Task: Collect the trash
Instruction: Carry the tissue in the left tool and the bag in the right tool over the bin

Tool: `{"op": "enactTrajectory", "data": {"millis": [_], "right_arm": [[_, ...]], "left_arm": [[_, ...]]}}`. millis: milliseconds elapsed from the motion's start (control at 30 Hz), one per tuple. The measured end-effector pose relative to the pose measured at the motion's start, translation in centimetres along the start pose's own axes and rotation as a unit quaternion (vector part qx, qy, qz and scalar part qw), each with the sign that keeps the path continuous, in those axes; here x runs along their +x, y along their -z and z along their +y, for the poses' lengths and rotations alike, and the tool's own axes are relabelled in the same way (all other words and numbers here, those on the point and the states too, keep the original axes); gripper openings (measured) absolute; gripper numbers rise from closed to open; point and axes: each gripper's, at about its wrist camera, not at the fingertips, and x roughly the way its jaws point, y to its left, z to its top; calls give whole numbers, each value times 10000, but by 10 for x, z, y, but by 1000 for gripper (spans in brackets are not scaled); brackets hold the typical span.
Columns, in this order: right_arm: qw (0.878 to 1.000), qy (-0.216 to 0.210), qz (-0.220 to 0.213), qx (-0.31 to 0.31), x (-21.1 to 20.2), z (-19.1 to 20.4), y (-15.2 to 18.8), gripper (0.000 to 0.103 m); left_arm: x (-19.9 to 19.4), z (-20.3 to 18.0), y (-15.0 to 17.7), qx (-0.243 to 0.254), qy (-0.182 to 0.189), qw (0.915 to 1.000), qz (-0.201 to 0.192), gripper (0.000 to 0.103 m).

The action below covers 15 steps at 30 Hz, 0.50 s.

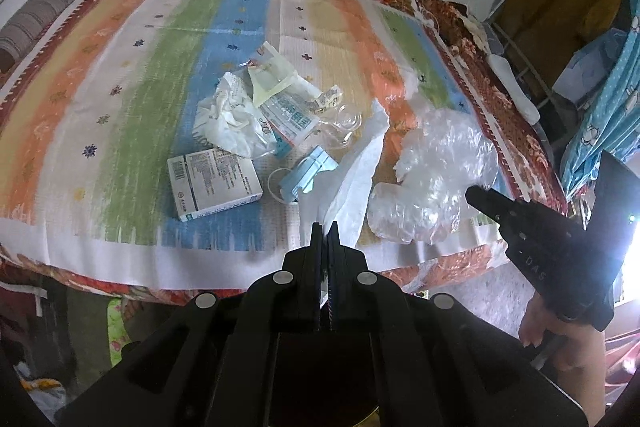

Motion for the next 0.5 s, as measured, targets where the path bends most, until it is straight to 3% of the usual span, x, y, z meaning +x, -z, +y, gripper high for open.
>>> {"op": "enactTrajectory", "data": {"millis": [500], "right_arm": [[9998,86,-155,133,-39,20,30,5]], "left_arm": [[-34,-4,30,-165,366,9987,-330,2]]}}
